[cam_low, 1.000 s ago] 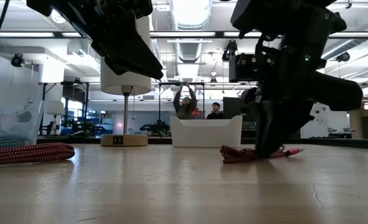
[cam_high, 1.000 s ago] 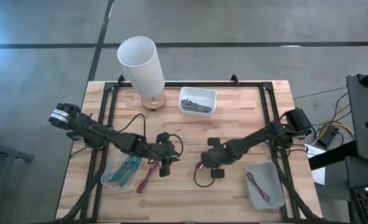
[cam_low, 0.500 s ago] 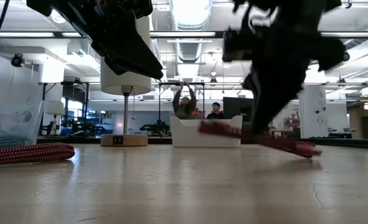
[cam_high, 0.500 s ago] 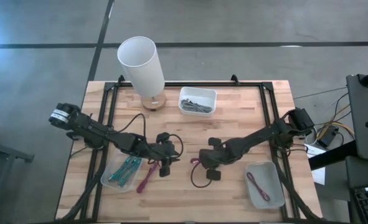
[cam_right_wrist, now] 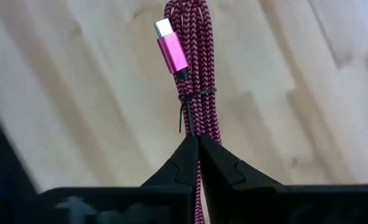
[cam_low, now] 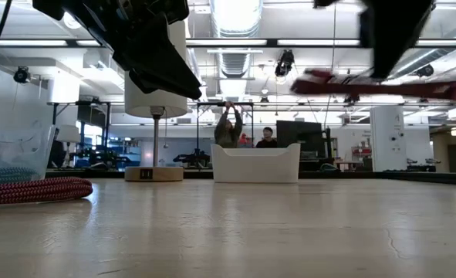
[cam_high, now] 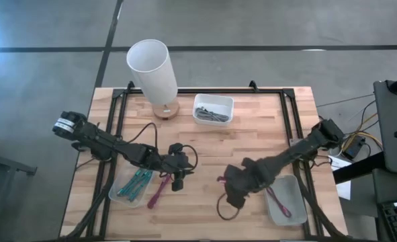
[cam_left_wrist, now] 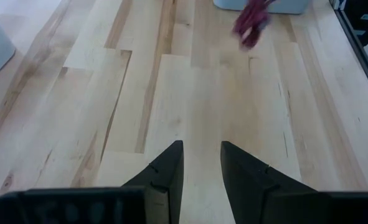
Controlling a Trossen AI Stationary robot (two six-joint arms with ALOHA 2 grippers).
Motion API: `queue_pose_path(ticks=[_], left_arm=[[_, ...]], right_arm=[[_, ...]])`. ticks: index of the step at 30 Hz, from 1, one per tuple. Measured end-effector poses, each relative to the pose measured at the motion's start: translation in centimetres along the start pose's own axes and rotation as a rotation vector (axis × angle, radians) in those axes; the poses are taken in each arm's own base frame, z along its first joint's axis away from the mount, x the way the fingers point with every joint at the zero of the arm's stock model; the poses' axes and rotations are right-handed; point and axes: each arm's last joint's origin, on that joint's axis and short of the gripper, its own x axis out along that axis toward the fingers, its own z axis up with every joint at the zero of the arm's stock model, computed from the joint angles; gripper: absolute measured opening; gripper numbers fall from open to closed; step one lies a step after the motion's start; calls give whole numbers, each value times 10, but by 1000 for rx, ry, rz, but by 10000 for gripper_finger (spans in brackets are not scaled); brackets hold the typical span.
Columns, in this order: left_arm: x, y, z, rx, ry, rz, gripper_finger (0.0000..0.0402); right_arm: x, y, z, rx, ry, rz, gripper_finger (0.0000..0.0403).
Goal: Pick & Place USB Port
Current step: Put the right pink black charger cable into the grey bin
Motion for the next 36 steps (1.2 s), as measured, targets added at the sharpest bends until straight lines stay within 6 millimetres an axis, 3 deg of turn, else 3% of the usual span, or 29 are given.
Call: queue_pose_path(ticks=[7, 14, 24, 36], left_arm=[[1, 1, -3, 2, 6, 2, 103], [2, 3, -11, 7, 26, 9, 103], [4, 4, -15, -25, -3, -1, 103], [4, 3, -11, -38, -44, -23, 103]], right_arm=[[-31, 23, -44, 97, 46, -50, 8], [-35, 22, -91, 260, 76, -204, 8], [-43, 13, -133, 474, 82, -363, 8], [-14, -1, -164, 588, 123, -474, 8]])
